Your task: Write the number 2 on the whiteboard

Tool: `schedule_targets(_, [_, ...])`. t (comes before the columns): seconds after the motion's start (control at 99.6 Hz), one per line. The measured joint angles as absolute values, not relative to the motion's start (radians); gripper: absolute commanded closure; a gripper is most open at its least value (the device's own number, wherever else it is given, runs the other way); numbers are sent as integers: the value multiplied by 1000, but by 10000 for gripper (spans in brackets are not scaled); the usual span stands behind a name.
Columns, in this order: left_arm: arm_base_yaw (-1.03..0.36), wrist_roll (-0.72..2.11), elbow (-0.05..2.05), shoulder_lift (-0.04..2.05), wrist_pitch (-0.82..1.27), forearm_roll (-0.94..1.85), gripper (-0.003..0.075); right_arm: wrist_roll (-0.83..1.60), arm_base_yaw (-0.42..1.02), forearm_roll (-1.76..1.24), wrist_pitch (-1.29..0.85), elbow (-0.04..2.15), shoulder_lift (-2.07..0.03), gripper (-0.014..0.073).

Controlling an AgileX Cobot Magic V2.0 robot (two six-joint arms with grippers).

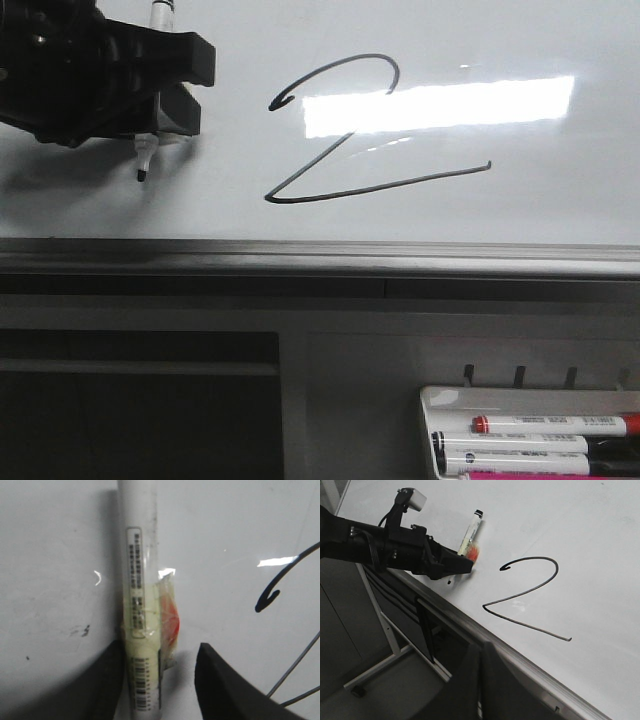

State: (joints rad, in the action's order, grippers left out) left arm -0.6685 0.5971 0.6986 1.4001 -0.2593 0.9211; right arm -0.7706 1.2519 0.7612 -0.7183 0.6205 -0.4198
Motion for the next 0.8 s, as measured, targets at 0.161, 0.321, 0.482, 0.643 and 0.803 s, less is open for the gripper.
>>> schedule_targets(0.161, [-668, 597, 703, 1381, -271, 919, 178, -771, 1252, 786, -716, 621, -420, 660])
schedule_targets(0.321, [-660, 626, 695, 1273, -241, 938, 174, -771, 1252, 840, -709, 621, -418, 660])
schedule_targets(0.482, [-660, 683, 657, 1038, -222, 938, 219, -771, 1252, 886, -721, 618, -387, 660])
schedule_targets(0.643, [-660, 754, 521, 780, -225, 940, 478, -794, 1252, 937, -757, 552, -292, 660])
schedule_targets(0.803, [-660, 775, 358, 530, -225, 940, 741, -855, 1252, 1024, -765, 427, -135, 660])
